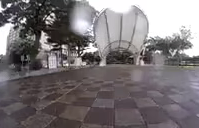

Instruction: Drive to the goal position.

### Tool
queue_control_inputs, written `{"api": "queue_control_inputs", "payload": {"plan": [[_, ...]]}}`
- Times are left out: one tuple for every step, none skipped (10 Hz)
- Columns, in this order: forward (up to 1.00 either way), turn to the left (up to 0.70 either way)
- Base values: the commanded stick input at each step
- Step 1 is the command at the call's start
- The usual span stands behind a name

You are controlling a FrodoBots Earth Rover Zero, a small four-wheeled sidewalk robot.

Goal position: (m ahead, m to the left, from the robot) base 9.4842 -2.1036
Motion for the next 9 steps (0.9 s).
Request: {"api": "queue_control_inputs", "payload": {"plan": [[0.87,0.00],[0.87,0.02],[0.87,0.24],[0.87,0.27],[0.87,0.12],[0.87,0.00],[0.87,0.00],[0.87,0.00],[0.87,0.00]]}}
